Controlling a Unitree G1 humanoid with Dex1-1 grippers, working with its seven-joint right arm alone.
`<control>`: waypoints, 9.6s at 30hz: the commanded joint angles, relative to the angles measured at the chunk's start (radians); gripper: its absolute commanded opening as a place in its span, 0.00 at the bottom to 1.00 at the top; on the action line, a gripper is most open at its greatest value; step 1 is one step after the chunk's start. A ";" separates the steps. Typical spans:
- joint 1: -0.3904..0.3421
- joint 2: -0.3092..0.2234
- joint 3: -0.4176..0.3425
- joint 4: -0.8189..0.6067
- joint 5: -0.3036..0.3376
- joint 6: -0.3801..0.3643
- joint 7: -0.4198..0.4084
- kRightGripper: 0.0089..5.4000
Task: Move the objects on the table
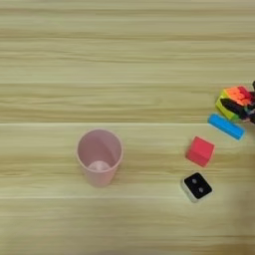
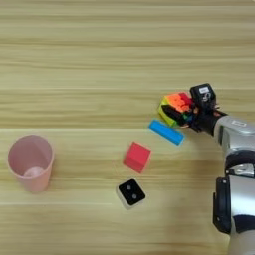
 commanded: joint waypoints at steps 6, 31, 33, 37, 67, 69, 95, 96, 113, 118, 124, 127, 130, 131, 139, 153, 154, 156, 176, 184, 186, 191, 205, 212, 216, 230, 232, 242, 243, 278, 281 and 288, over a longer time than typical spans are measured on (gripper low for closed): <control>-0.085 -0.034 0.001 -0.042 -0.004 -0.045 -0.026 0.62; 0.010 0.014 -0.011 -0.429 0.072 -0.009 0.070 0.62; 0.042 0.031 -0.003 -0.508 0.083 0.015 0.082 0.62; 0.107 0.057 0.014 -0.670 0.104 0.070 0.106 0.62; 0.350 0.112 0.156 -1.085 0.153 0.180 0.249 0.62; 0.356 0.120 0.172 -1.092 0.151 0.182 0.256 0.62; 0.393 0.169 0.269 -1.063 0.134 0.181 0.267 0.62; 0.393 0.171 0.269 -1.058 0.135 0.183 0.268 0.62; 0.392 0.190 0.292 -1.030 0.131 0.188 0.270 0.62; 0.392 0.191 0.294 -1.023 0.128 0.189 0.272 0.62; 0.390 0.195 0.299 -1.009 0.123 0.185 0.273 0.62; 0.390 0.195 0.300 -1.007 0.120 0.185 0.273 0.62; 0.389 0.196 0.301 -1.004 0.117 0.183 0.271 0.72; 0.389 0.196 0.300 -1.006 0.119 0.184 0.271 0.74; 0.390 0.199 0.291 -1.027 0.137 0.192 0.277 0.99; 0.378 0.194 0.251 -1.077 0.176 0.187 0.280 1.00; 0.376 0.191 0.243 -1.085 0.183 0.188 0.282 1.00; 0.373 0.183 0.225 -1.099 0.195 0.187 0.287 1.00; 0.380 0.069 0.054 -1.035 0.338 0.044 0.518 1.00; 0.376 0.046 0.035 -0.963 0.353 0.005 0.601 1.00; 0.381 0.041 0.034 -0.960 0.355 0.001 0.619 1.00; 0.385 0.032 0.033 -0.926 0.347 -0.018 0.652 1.00; 0.384 0.005 0.071 -0.767 0.258 -0.147 0.704 1.00; 0.365 -0.004 0.069 -0.670 0.241 -0.195 0.725 1.00; 0.351 -0.004 0.072 -0.616 0.226 -0.213 0.728 1.00; 0.309 0.010 0.092 -0.487 0.156 -0.295 0.698 1.00; 0.305 0.010 0.094 -0.474 0.150 -0.302 0.695 1.00; 0.279 0.011 0.107 -0.405 0.115 -0.342 0.663 0.85; 0.278 0.011 0.109 -0.400 0.113 -0.347 0.661 0.84; 0.258 0.021 0.095 -0.410 0.128 -0.367 0.646 0.42; 0.239 0.026 0.086 -0.425 0.137 -0.352 0.622 0.42; 0.208 0.041 0.090 -0.447 0.119 -0.319 0.530 0.42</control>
